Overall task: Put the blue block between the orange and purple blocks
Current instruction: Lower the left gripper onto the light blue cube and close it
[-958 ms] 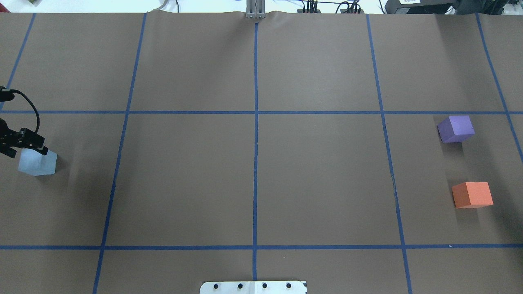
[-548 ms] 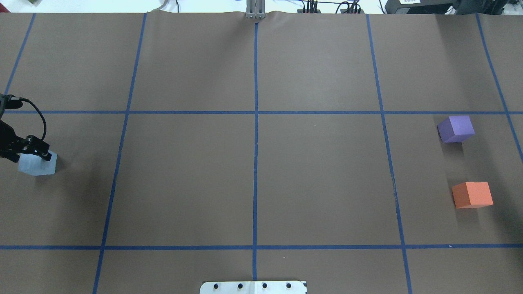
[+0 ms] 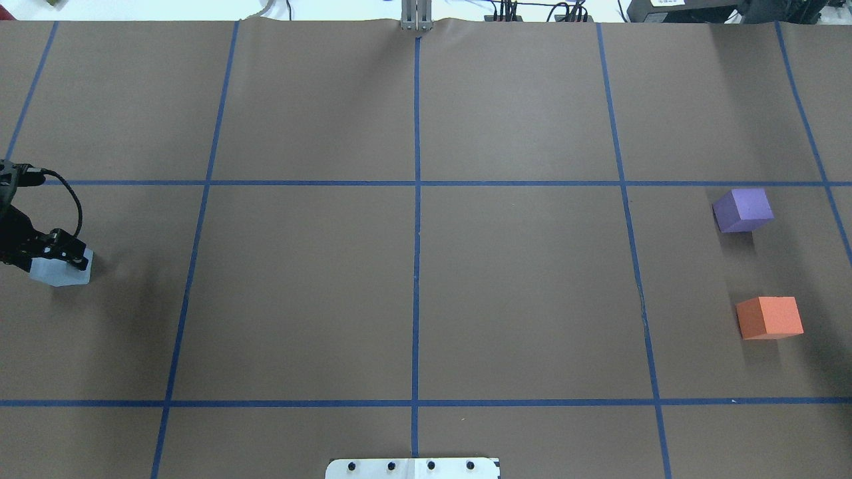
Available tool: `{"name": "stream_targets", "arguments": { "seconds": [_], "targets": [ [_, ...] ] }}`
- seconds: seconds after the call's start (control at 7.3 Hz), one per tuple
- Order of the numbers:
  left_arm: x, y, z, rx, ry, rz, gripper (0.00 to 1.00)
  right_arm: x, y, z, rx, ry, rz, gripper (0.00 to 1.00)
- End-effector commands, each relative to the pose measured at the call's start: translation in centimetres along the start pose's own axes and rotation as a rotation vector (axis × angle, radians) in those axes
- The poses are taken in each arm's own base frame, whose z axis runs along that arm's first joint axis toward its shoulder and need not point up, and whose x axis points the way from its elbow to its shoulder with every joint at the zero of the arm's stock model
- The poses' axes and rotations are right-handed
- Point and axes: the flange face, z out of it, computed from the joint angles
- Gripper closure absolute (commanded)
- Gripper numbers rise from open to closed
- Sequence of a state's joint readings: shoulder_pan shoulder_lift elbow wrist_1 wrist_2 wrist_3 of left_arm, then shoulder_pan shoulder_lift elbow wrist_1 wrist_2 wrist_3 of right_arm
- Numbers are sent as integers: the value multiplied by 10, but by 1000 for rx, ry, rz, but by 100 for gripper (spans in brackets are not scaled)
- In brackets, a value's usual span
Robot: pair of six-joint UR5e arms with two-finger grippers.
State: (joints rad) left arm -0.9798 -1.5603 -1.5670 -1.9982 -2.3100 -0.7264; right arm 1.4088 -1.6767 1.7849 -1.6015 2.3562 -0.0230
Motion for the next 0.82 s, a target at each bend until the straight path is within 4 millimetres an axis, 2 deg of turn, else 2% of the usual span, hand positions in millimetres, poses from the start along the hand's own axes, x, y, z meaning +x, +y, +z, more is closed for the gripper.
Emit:
{"name": "stream_targets", "arguments": {
  "seconds": [0.0, 0.14, 0.27, 0.41, 0.55, 0.68],
  "targets": [
    [6, 2, 5, -9, 1, 15, 2, 0, 0, 2, -3, 0, 0, 0],
    [6, 2, 6, -11, 0, 14, 10, 0, 0, 2, -3, 0, 0, 0],
    [7, 3, 6, -11, 0, 19, 67, 0, 0, 2, -3, 0, 0, 0],
    [17, -2, 1, -1, 9, 33, 100, 0, 0, 2, -3, 0, 0, 0],
    [44, -9, -17, 26, 43, 55, 100, 0, 0, 1, -1, 0, -2, 0],
    [73, -3, -44, 54, 71, 92, 100, -2, 0, 0, 1, 0, -4, 0]
  ]
}}
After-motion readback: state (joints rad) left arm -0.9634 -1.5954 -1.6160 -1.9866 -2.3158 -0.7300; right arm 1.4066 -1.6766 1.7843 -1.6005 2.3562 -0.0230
